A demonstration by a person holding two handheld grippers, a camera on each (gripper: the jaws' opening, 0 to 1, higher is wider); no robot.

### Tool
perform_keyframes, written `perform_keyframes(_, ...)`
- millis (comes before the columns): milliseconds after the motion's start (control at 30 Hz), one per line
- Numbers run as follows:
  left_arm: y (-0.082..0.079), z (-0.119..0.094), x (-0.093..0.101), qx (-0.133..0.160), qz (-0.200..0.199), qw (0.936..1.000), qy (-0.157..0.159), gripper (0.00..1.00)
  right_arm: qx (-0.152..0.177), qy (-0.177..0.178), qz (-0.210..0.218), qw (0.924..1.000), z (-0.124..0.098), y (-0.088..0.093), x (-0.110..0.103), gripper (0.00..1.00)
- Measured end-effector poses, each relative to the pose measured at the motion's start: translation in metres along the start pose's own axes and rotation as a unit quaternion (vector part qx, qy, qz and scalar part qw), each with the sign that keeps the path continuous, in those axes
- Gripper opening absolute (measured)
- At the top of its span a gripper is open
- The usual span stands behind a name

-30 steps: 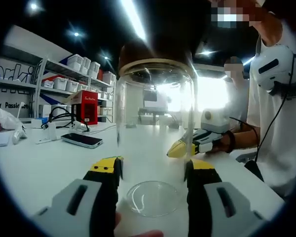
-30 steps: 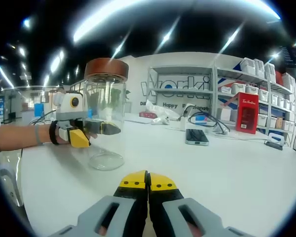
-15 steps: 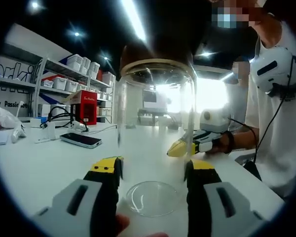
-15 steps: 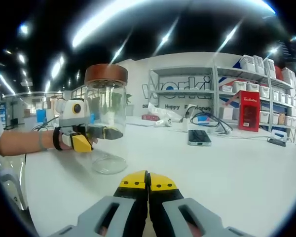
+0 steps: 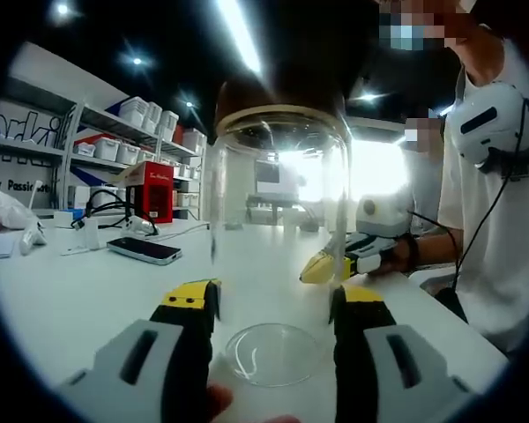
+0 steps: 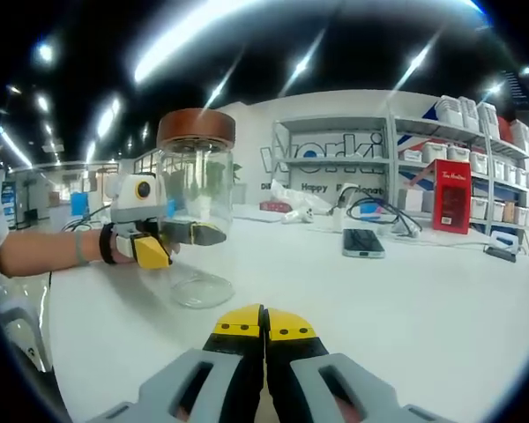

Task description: Clamp the coffee can twist off the lid put the lid on the table pick up the lid cover the can tighten the lid

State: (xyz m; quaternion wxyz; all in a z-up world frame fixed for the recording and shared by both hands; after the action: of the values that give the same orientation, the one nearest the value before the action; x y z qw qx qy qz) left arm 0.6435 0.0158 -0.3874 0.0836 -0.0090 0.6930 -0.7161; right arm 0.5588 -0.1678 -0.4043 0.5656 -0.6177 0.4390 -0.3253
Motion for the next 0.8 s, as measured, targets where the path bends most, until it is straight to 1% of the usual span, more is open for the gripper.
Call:
perform_keyframes(300, 0.0, 0.0, 0.0, 0.0, 0.0, 1.0, 0.0, 0.44, 0.007, 0.002, 0.007, 0.9999, -0.001, -0.002, 0.002, 0.0)
perform_keyframes(533, -0.001, 0.001, 0.001, 0.0, 0.0, 1.0, 0.0, 0.44, 0.011, -0.005, 0.022, 0.9997, -0.001, -0.006, 0.004, 0.0)
perform_keyframes(667, 0.0, 0.001, 0.001, 0.0, -0.001, 1.0, 0.0, 0.44, 0.002, -0.012, 0.002, 0.9999, -0.002, -0.008, 0.002, 0.0)
perform_keyframes(800, -0.001, 0.001, 0.002, 0.0, -0.001, 1.0, -0.001, 0.44, 0.006, -0.016, -0.004, 0.9999, -0.006, -0.018, 0.0, 0.01)
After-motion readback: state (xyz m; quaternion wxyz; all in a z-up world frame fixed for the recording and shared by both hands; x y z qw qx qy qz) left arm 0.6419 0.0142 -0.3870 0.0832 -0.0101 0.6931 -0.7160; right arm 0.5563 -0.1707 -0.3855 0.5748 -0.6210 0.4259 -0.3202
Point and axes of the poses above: the point that each gripper's makers call its tool centre point, and the gripper's own axes: z roughly forward along the fingers, x roughly to its right, y roughly out of its underside, the point moved 7 cm from there along -z, roughly backward along the fingers, and after that the axes turned 7 degrees about z, right-handed, at the moved point
